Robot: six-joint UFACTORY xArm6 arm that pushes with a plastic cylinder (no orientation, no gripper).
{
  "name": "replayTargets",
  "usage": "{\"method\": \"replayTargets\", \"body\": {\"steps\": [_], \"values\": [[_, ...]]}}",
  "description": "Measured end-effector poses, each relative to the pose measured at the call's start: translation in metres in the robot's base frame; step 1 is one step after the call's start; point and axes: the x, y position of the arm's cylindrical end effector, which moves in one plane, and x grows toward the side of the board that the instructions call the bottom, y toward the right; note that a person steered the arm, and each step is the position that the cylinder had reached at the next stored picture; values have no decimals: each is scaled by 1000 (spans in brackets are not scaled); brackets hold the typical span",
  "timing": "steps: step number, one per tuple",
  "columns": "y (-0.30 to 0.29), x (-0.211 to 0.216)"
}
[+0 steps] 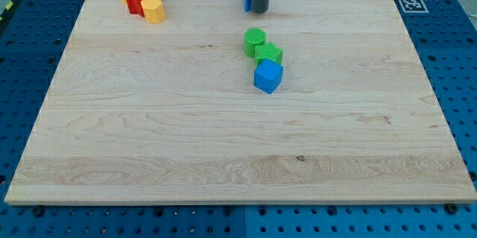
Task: Push the blue triangle to the top center
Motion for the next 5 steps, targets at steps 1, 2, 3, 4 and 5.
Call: {"method": "replayTargets", "body": {"steps": [1, 2, 3, 4, 5], "values": [[-2, 0], [-3, -4], [-8, -11], [-17, -15], [-21, -16]]}}
